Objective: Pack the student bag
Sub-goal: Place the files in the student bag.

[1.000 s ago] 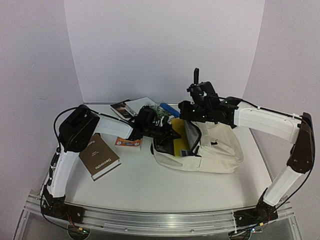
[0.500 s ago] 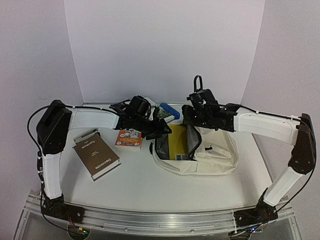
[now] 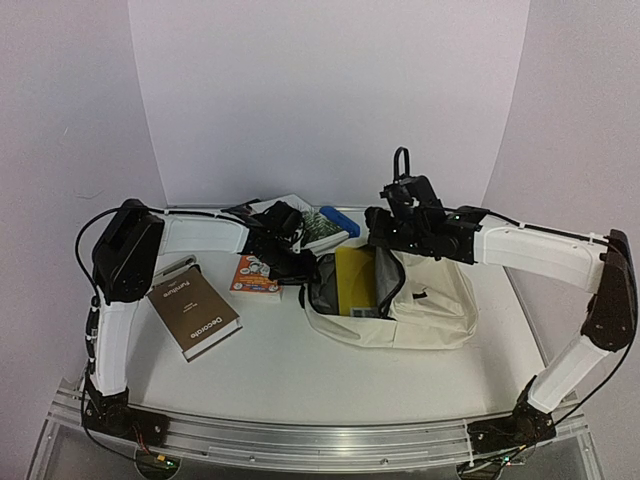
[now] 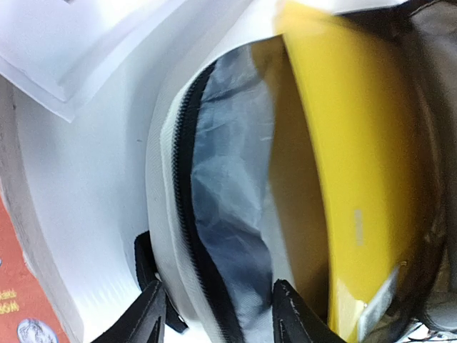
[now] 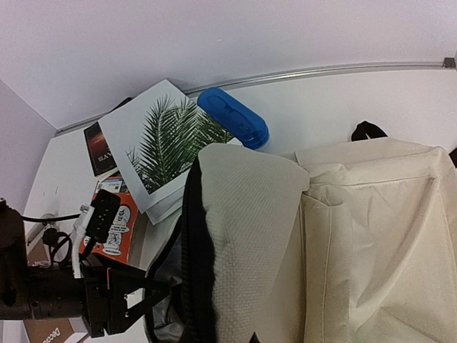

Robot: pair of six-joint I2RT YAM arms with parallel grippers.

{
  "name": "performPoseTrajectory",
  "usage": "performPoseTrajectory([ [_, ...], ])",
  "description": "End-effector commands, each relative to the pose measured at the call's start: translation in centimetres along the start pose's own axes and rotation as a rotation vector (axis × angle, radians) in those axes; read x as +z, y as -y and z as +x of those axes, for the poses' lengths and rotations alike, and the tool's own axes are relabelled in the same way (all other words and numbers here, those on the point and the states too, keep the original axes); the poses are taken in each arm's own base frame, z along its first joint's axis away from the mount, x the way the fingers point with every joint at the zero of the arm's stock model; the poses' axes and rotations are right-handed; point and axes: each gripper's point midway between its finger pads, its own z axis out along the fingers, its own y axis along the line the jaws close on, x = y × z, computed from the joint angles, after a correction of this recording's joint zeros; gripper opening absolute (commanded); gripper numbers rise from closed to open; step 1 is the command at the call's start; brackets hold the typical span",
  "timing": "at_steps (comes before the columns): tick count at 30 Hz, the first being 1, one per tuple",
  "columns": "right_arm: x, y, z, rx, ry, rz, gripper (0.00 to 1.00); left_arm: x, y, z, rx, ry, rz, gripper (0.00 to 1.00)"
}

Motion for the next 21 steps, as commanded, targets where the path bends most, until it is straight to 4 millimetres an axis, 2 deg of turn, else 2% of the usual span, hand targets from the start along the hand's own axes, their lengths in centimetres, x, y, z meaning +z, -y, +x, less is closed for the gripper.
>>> performPoseTrajectory([
  [1, -2.1, -1.0, -3.1, 0.058, 0.091, -0.062, 0.00, 0.0, 0.4, -2.1, -0.027, 0.028, 0.044, 0.47],
  [3, -2.1, -0.9, -3.1, 0.058, 0.089, -0.061, 0.00, 0.2, 0.7, -2.5, -0.064, 0.032, 0.101, 0.45],
  [8, -2.0, -0.7, -2.9, 0.056, 0.089, -0.054, 0.00, 0.7, 2.0, -2.9, -0.101, 0.036, 0.227, 0.23],
  [12, -2.0, -0.7, -2.9, 0.055, 0.090, -0.053, 0.00, 0.5, 2.3, -3.6, -0.124, 0.053, 0.265, 0.03],
  [14, -2.2, -0.6, -3.0, 0.055, 0.093, -0.051, 0.00, -0.1, 2.3, -4.1, -0.122, 0.084, 0.259, 0.00],
  [21, -2.4, -0.4, -2.4, 0.050, 0.079, -0.058, 0.00, -4.3, 2.9, -7.3, -0.051, 0.288, 0.222, 0.00],
])
